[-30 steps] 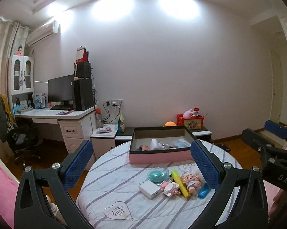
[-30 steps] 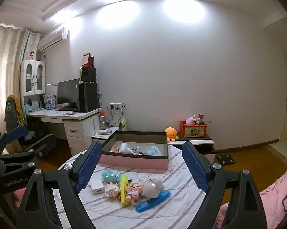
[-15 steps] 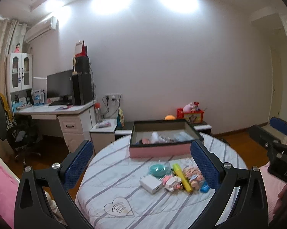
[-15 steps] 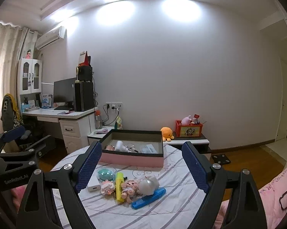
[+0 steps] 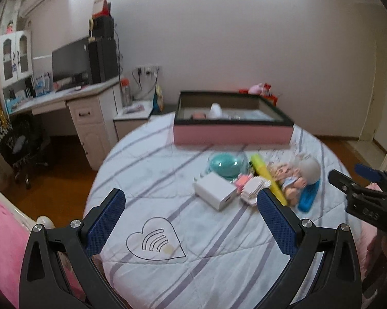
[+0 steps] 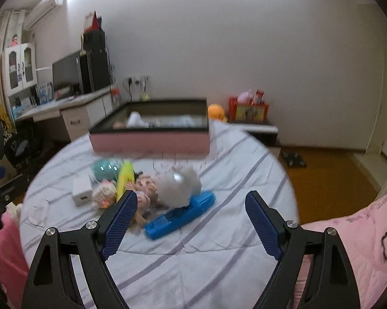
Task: Organize rigid objects
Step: 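Grasp the white charger with the left gripper while the right grasps the white plush toy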
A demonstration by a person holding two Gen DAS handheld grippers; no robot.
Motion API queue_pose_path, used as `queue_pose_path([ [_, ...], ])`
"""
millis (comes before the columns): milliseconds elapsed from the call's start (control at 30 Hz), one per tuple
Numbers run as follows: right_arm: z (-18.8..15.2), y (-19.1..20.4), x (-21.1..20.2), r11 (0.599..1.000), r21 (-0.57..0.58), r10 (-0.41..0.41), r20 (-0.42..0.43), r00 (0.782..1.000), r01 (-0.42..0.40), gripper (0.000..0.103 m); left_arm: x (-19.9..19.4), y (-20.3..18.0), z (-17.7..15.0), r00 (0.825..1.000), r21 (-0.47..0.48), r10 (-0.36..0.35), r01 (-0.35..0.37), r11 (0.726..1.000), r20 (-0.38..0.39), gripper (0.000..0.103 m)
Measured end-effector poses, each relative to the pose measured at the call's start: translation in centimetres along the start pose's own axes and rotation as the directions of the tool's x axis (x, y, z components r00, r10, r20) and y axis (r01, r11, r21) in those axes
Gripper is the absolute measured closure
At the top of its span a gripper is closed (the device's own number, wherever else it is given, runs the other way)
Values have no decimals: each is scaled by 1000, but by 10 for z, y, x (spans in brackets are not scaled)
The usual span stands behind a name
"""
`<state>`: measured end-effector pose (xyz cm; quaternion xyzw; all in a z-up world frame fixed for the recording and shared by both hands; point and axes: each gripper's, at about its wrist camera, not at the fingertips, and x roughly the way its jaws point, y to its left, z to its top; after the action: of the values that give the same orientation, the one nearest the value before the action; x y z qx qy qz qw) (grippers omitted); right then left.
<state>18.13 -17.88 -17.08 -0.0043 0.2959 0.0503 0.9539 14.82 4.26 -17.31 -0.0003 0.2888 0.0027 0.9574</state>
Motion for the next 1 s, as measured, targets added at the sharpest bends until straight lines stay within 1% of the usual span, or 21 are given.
queue_pose_path([
  [100, 6, 0, 24, 1000, -6, -1, -30, 1000, 1, 16, 14, -1, -2, 1000, 10, 6, -6, 1000, -29, 0],
  [200, 13, 1, 47, 999, -38, -25, -79, 997, 22, 16, 27, -2, -3, 998, 26, 9, -8, 1000, -59, 0],
  [233, 14, 0, 53, 999, -47, -21, -97, 995, 17, 16, 31, -2, -3, 998, 31, 12, -10, 999, -68, 0],
  [267, 18, 0, 61, 999, -46, -3, -115, 993, -2, 16, 35, -2, -4, 997, 36, 14, -12, 999, -78, 0],
  [367, 29, -7, 70, 999, -40, 12, -122, 992, -17, 16, 47, -1, -5, 995, 35, 15, -11, 999, -103, 0],
  [433, 35, -16, 79, 999, -1, 47, -142, 989, -48, 16, 55, -1, -5, 992, 28, 12, -9, 1000, -123, 0],
  [500, 39, -26, 91, 998, 34, 67, -166, 984, -62, 16, 63, -1, -5, 990, 28, 8, -4, 1000, -139, 0],
  [567, 39, -31, 103, 995, 48, 92, -214, 972, -84, 16, 71, -4, -6, 988, 36, 2, 3, 999, -152, 0],
  [633, 34, -32, 112, 993, 59, 116, -246, 962, -105, 16, 78, -7, -6, 986, 41, -13, 20, 999, -164, 0],
  [667, 32, -31, 114, 992, 63, 122, -249, 961, -110, 16, 84, -9, -6, 984, 42, -16, 24, 999, -179, 0],
  [733, 32, -32, 113, 989, 71, 141, -242, 960, -127, 21, 94, -12, -3, 980, 37, -26, 34, 999, -199, 0],
  [833, 33, -30, 113, 989, 58, 143, -241, 960, -133, 35, 106, -17, 2, 975, 22, -46, 53, 998, -219, 0],
  [867, 33, -29, 111, 988, 53, 155, -235, 959, -147, 46, 108, -19, 3, 974, 24, -47, 53, 998, -222, 0],
  [933, 33, -28, 107, 993, 21, 117, -230, 966, -115, 46, 113, -22, 6, 973, 34, -28, 36, 999, -227, 0],
  [1000, 31, -32, 102, 993, 28, 114, -211, 971, -110, 46, 118, -23, 6, 968, 33, -27, 37, 999, -249, 0],
])
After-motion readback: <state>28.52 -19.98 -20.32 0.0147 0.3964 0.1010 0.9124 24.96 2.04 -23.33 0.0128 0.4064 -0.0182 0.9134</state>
